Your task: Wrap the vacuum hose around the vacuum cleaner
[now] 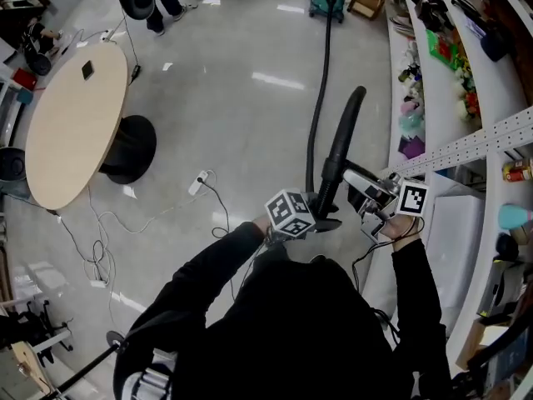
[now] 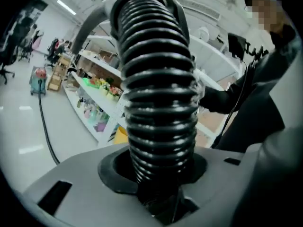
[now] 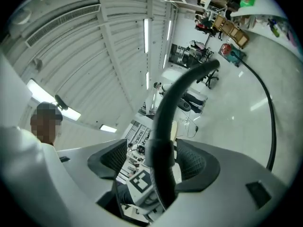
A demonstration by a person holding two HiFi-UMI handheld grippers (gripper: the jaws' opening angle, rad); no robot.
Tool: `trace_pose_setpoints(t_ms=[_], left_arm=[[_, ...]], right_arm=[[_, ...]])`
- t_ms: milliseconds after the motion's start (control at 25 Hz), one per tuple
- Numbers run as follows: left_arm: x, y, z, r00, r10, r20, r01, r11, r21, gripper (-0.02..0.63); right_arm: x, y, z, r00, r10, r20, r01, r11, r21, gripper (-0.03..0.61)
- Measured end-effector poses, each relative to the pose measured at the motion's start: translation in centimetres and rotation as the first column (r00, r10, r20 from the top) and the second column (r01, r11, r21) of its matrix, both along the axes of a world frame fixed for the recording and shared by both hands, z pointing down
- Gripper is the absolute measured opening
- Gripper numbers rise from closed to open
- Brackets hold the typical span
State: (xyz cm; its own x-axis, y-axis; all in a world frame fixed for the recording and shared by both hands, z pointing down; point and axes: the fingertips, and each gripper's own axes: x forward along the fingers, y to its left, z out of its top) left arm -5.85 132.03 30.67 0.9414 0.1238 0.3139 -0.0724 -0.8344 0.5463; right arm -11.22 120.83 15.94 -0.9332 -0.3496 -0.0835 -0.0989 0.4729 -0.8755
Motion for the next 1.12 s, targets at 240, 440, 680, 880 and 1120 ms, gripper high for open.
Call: trace_pose_setpoints(t_ms=[240, 440, 680, 880, 1120], left_arm=[[-2.7, -7.7, -3.8, 0.981, -0.16, -0.11, 0.114, 0.933, -0.34, 0.166], [-4.2, -13.6, -7.1, 0.977, -0.197, -0.087, 0.139, 0.887, -0.44, 0.167], [-1.4, -19.5, -10.7, 0.949, -0.29, -0.123, 0.152, 0.764, -0.627, 0.167], [-0.5, -26.1, -11.1, 0.882, -0.463, -0.089, 0.354, 0.773, -0.526, 0.295], [-4.5, -29.1, -7.5, 0.75, -0.642, 0.155, 0.634, 0.766, 0.104, 0.322]], right_arm=[[4.0, 1.7, 6.8, 0.946, -0.013, -0.324, 0.066, 0.986, 0.152, 0.314], [0.8, 5.5, 14.1, 0.737, -0.169, -0.655, 0.439, 0.856, 0.272, 0.314], [-1.0, 1.6, 15.9, 0.614, -0.101, -0.783, 0.649, 0.63, 0.427, 0.236], [3.1, -3.4, 13.6, 0.739, -0.265, -0.619, 0.559, 0.754, 0.345, 0.178], [8.1, -10.8, 10.6, 0.851, -0.312, -0.423, 0.429, 0.878, 0.215, 0.178]])
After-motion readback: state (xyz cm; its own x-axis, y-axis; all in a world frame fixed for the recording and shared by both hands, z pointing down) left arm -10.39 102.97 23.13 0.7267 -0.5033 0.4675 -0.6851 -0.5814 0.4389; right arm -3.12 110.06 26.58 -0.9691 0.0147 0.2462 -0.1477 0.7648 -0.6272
